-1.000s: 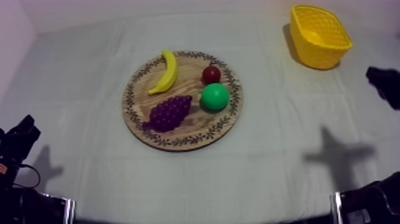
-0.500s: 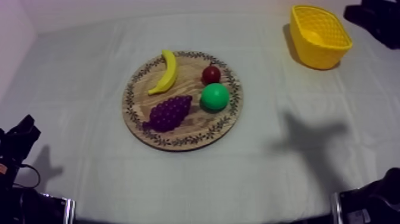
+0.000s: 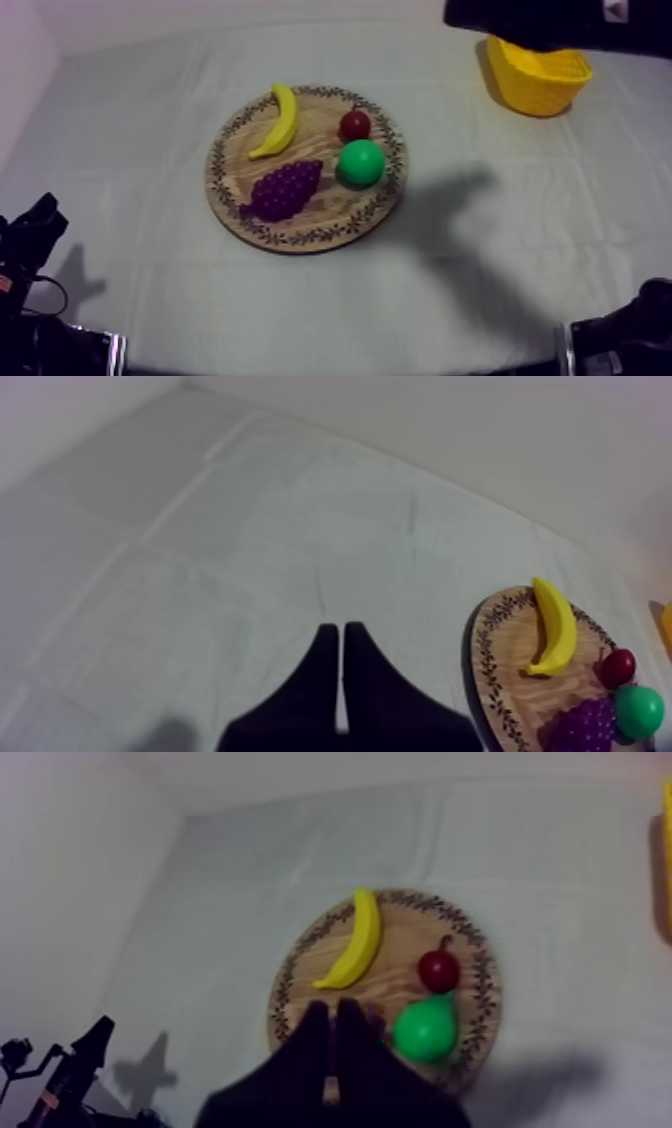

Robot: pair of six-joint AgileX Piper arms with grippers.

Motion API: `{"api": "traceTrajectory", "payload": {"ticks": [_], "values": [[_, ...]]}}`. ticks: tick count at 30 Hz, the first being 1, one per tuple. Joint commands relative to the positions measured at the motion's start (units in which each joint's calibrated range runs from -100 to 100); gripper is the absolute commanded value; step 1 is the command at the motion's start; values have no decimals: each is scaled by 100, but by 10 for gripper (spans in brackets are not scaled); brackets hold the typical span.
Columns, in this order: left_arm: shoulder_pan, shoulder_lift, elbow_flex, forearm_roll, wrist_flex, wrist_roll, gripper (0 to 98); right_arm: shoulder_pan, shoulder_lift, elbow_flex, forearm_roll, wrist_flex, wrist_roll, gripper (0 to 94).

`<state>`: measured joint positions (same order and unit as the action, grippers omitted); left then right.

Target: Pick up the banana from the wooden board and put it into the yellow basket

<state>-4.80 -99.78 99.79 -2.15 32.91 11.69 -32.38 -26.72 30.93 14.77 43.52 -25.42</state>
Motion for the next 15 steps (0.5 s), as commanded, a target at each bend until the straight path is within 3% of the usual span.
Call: {"api": "traceTrajectory", "payload": {"ticks": [1, 15], "values": [[-1, -5, -1, -3, 0, 1, 1, -40, 477, -200, -49, -102, 3, 29], [-1, -5, -1, -3, 0, 1, 1, -497, 2109, -1157, 195, -274, -456, 35]]}}
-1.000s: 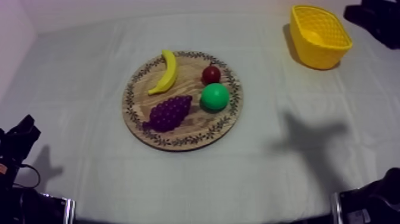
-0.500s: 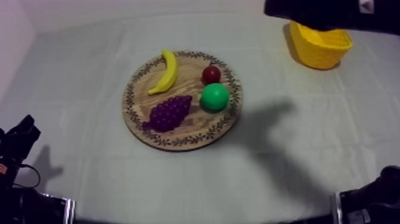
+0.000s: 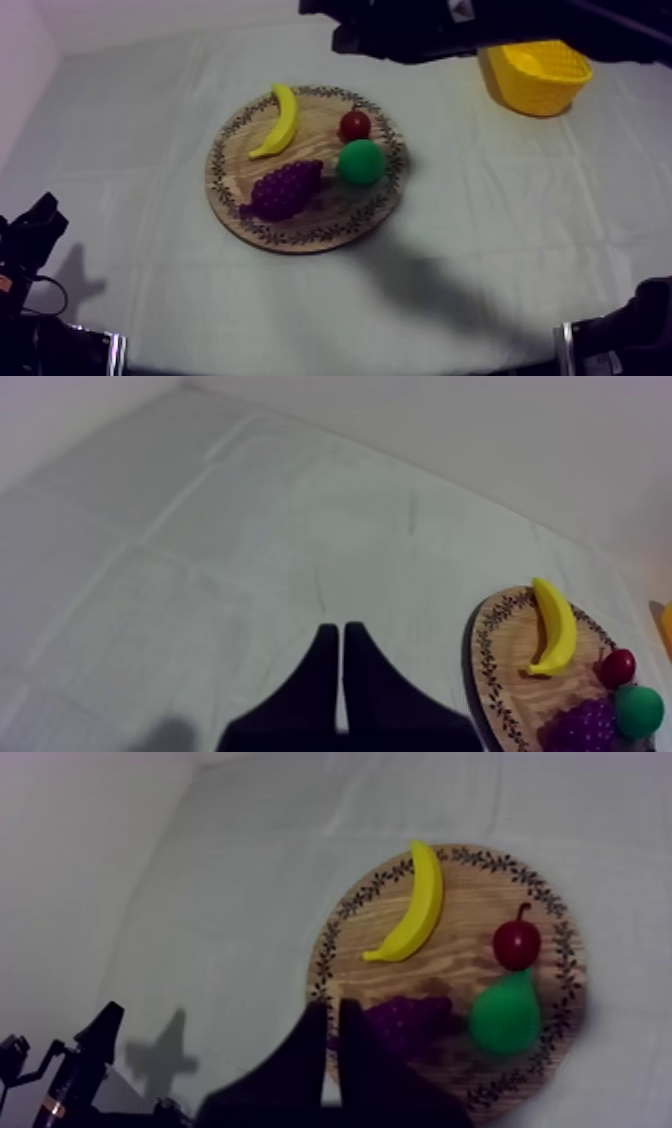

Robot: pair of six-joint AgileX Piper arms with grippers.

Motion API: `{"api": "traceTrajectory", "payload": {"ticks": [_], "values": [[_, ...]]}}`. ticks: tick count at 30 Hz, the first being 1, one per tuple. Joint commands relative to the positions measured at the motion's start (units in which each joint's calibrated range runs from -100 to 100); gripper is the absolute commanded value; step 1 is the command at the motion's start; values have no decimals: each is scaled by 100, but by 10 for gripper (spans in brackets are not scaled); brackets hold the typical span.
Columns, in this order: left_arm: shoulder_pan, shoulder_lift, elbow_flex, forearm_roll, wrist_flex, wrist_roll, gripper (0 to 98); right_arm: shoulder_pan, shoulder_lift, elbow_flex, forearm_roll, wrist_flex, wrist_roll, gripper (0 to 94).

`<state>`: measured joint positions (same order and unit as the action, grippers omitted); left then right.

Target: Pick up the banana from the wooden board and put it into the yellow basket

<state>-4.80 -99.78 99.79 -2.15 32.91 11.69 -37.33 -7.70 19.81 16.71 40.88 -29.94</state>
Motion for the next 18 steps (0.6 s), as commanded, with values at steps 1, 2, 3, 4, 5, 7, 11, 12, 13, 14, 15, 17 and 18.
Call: {"api": "traceTrajectory", "payload": {"ticks": [1, 2, 3, 4, 5, 7, 11, 12, 13, 14, 15, 17, 18], "values": [[-1, -5, -1, -3, 0, 1, 1, -2, 312, -73, 11, -58, -21, 36], [-1, -5, -1, -3, 0, 1, 1, 0, 409, -94, 33, -110, -43, 36], [-1, -5, -1, -3, 0, 1, 1, 3, 502, -108, 62, -162, -70, 36], [-1, -5, -1, -3, 0, 1, 1, 8, 592, -121, 92, -210, -97, 36], [-1, -5, -1, -3, 0, 1, 1, 14, 681, -134, 116, -251, -111, 36], [-1, -5, -1, -3, 0, 1, 1, 20, 857, -154, 202, -319, -170, 36], [-1, -5, -1, -3, 0, -1, 1, 0, 1082, -104, 539, -387, -458, 38], [-1, -5, -1, -3, 0, 0, 1, -8, 1108, -81, 618, -396, -535, 39], [-1, -5, -1, -3, 0, 0, 1, -14, 1129, -66, 684, -403, -604, 41], [-1, -5, -1, -3, 0, -1, 1, -20, 1143, -55, 725, -408, -640, 44], [-1, -5, -1, -3, 0, 0, 1, -27, 1153, -47, 744, -418, -645, 58], [-1, -5, -1, -3, 0, 0, 1, -39, 1163, -27, 661, -509, -460, 233], [-1, -5, -1, -3, 0, -1, 1, -49, 1162, -41, 575, -523, -327, 316]]}}
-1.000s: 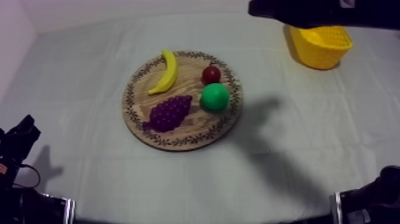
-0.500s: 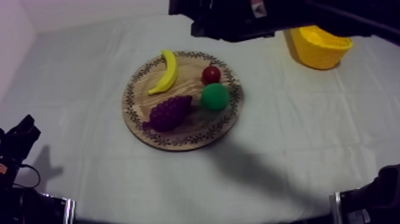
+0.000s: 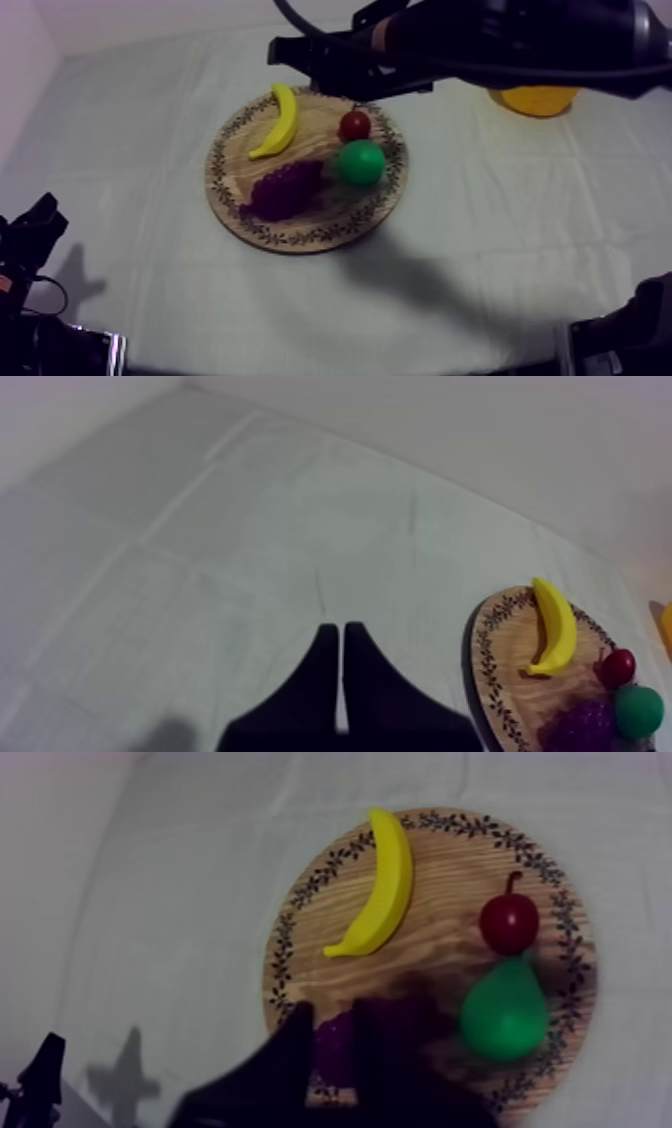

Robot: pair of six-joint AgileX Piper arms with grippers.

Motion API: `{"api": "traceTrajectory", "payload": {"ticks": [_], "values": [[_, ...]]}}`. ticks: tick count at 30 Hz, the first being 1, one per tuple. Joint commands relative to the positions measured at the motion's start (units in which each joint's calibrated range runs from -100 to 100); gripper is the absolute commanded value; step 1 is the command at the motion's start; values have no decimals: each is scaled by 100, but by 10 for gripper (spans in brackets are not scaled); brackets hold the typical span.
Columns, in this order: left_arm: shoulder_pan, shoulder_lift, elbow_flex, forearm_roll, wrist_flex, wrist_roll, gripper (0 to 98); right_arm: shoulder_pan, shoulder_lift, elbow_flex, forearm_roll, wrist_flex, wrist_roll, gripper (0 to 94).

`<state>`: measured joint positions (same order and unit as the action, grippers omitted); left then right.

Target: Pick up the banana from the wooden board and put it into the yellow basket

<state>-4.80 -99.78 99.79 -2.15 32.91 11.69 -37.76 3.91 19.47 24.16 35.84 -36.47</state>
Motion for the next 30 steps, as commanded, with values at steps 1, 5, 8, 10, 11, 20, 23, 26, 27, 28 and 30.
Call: {"api": "traceTrajectory", "payload": {"ticks": [1, 5, 8, 10, 11, 20, 23, 26, 27, 28, 30], "values": [[-1, -5, -1, -3, 0, 0, 1, -18, -2, -24, -241, -11, 425, 383], [-1, -5, -1, -3, 0, 1, 1, -54, -25, -54, -404, 41, 662, 445], [-1, -5, -1, -3, 0, 0, 1, -59, -14, -50, -419, 40, 709, 417], [-1, -5, -1, -3, 0, 1, 1, -35, 13, -78, -428, 30, 717, 409], [-1, -5, -1, -3, 0, 1, 1, -15, 37, -110, -457, 25, 744, 407], [-1, -5, -1, -3, 0, 0, 1, 169, 585, -617, -699, 25, 974, 400], [-1, -5, -1, -3, 0, -1, 1, 210, 863, -805, -776, 20, 1013, 402], [-1, -5, -1, -3, 0, 0, 1, 253, 1194, -1027, -857, 21, 1038, 402], [-1, -5, -1, -3, 0, 0, 1, 267, 1315, -1101, -877, 18, 1038, 402], [-1, -5, -1, -3, 0, 0, 1, 277, 1439, -1170, -890, 7, 1029, 402], [-1, -5, -1, -3, 0, 1, 1, 286, 1684, -1293, -845, -10, 942, 402]]}}
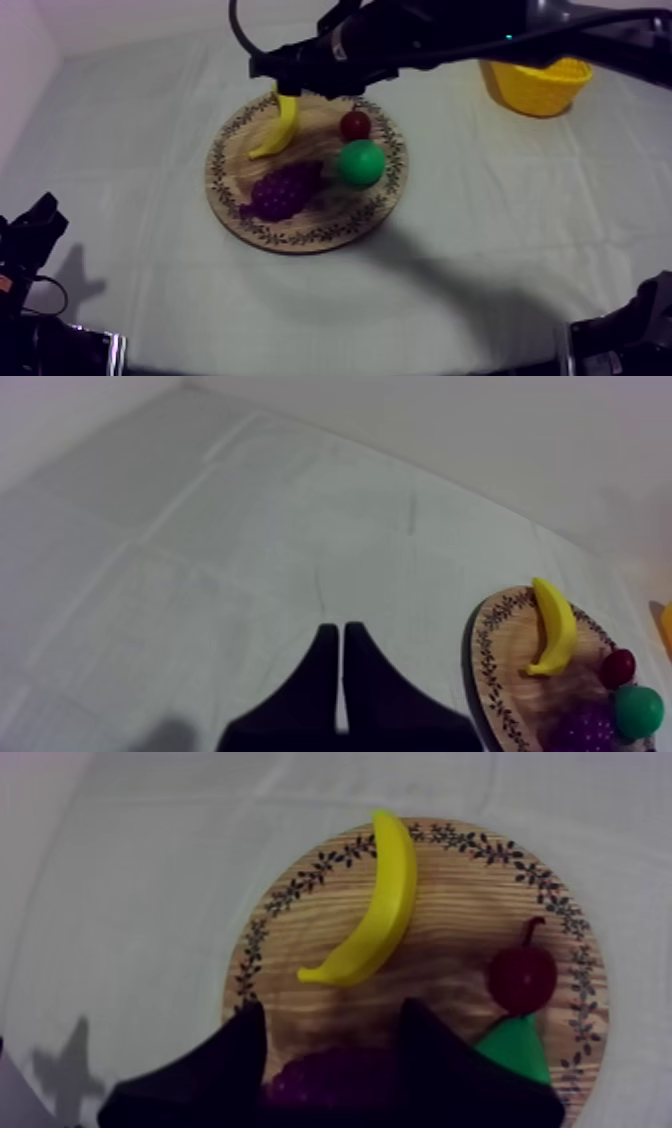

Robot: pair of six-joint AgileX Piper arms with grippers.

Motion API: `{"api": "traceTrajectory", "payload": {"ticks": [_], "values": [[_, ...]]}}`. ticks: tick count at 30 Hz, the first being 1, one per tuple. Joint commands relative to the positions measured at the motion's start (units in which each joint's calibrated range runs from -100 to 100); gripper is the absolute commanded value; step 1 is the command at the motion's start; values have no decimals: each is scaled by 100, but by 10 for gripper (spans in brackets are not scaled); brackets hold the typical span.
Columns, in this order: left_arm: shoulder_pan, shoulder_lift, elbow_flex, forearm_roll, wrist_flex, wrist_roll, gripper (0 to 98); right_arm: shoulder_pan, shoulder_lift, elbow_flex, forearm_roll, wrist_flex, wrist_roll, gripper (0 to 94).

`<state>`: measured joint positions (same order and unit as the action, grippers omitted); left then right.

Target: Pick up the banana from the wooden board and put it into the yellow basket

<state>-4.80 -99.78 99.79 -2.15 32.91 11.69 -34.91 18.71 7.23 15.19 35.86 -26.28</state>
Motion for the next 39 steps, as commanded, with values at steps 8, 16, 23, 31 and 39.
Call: {"api": "traceTrajectory", "payload": {"ticks": [8, 16, 23, 31, 39], "values": [[-1, -5, -1, -3, 0, 0, 1, -25, 1129, -561, 332, 48, -436, 401], [-1, -5, -1, -3, 0, -1, 1, 33, 1794, -1122, 363, 190, -472, 401], [-1, -5, -1, -3, 0, 1, 1, 112, 2277, -1652, 401, 240, -455, 397], [-1, -5, -1, -3, 0, 0, 1, 134, 2685, -2175, 422, 222, -406, 393], [-1, -5, -1, -3, 0, 1, 1, 168, 3109, -2644, 475, 203, -362, 378]]}}
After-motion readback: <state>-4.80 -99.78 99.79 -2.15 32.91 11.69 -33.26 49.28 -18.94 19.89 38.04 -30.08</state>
